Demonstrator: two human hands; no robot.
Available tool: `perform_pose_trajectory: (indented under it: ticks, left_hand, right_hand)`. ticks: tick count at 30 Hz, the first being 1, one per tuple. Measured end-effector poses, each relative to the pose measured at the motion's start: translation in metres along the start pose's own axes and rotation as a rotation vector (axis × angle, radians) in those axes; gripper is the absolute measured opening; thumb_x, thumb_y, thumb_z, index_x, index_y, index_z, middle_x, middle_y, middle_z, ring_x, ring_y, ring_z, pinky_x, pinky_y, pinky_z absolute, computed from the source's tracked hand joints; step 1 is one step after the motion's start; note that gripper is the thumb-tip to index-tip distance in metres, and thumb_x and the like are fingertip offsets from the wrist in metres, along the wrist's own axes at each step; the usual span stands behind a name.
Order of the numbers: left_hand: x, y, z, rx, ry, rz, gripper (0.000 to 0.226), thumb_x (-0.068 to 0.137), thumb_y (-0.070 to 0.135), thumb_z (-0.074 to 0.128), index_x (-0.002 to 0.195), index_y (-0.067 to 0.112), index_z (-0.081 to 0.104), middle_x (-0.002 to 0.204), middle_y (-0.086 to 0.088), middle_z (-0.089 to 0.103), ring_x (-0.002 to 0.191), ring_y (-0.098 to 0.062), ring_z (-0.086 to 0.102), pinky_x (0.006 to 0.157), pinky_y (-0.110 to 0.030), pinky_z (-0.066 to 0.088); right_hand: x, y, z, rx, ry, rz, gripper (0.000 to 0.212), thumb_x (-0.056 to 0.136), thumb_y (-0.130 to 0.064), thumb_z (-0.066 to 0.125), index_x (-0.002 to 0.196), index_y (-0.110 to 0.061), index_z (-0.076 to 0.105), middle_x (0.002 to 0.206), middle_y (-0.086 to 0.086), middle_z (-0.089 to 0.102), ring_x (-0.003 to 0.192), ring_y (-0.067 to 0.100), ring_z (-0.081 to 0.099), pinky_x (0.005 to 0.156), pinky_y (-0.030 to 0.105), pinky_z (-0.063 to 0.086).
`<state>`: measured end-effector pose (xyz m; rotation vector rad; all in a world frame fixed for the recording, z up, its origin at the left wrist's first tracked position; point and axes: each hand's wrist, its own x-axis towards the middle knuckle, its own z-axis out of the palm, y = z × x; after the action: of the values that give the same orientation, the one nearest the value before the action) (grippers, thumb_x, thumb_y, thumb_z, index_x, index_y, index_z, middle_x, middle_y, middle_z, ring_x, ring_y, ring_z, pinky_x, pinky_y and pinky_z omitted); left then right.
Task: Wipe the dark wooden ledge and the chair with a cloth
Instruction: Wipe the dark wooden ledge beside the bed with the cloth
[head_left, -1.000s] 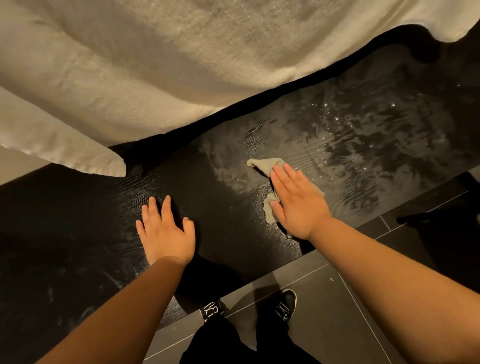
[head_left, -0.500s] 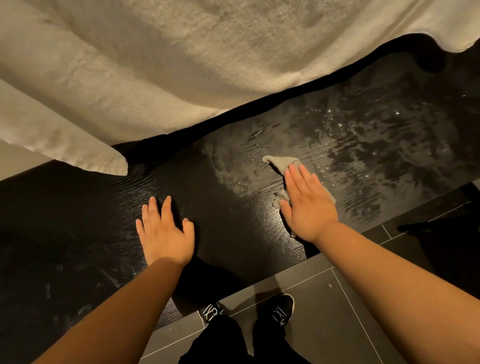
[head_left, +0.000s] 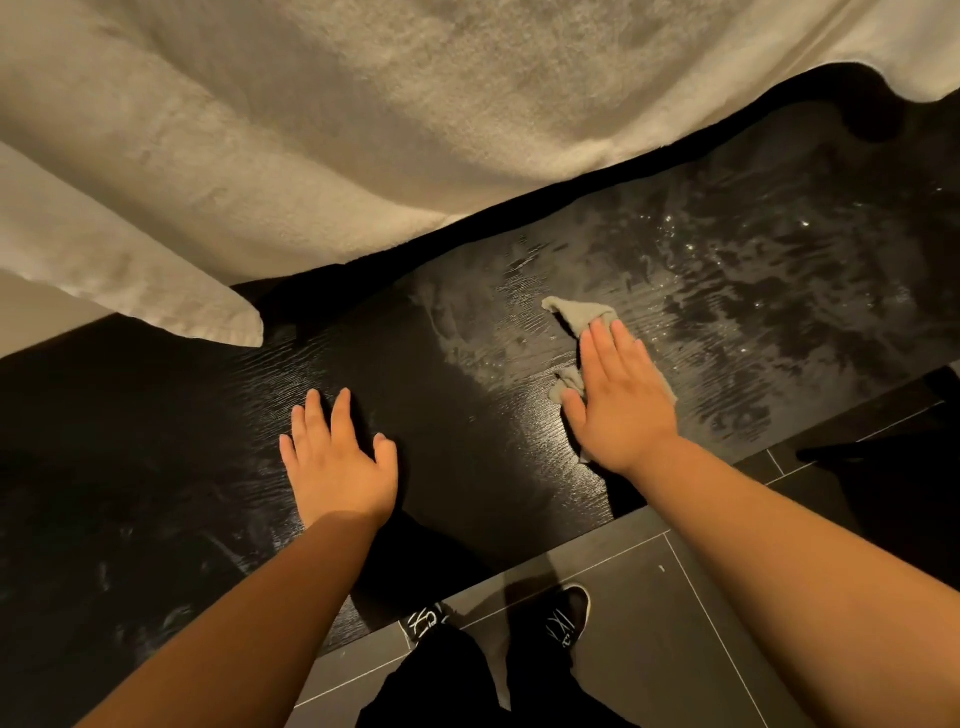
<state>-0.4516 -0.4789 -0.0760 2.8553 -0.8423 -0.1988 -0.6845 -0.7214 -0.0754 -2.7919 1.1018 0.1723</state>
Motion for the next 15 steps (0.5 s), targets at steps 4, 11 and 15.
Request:
perform_pose_trajectory:
  ticks: [4,11,15]
  left_hand:
    - [0.0,0.0,0.0,-0.003,-0.007,0.001,0.074,0.094,0.046,0.046,0.163,0.025,0.029,0.173,-0.01,0.018,0.161,-0.031,0.009,0.13,-0.054,0.007]
    - [0.0,0.0,0.0,-0.003,-0.004,-0.003,0.074,0.093,0.046,0.046,0.162,0.025,0.03,0.173,-0.01,0.018,0.161,-0.031,0.01,0.131,-0.053,0.006]
    - [0.001,0.001,0.0,0.002,0.0,-0.004,0.074,0.093,0.045,0.05,0.162,0.025,0.031,0.173,-0.01,0.02,0.16,-0.031,0.012,0.13,-0.054,0.009]
  right_hand:
    - [-0.033,-0.061,0.012,-0.001,0.014,-0.27,0.075,0.104,-0.048,0.03,0.162,-0.002,0.021,0.171,0.018,0.015,0.159,0.034,0.004,0.129,0.049,0.011]
    - [0.022,-0.029,0.005,0.001,-0.008,-0.306,0.078,0.1,-0.053,0.033,0.162,-0.006,0.026,0.17,0.013,0.021,0.159,0.031,0.013,0.126,0.053,0.022]
    - [0.035,-0.043,-0.003,0.018,0.017,-0.108,0.078,0.102,-0.05,0.031,0.161,-0.001,0.022,0.169,0.016,0.021,0.158,0.035,0.013,0.128,0.05,0.014]
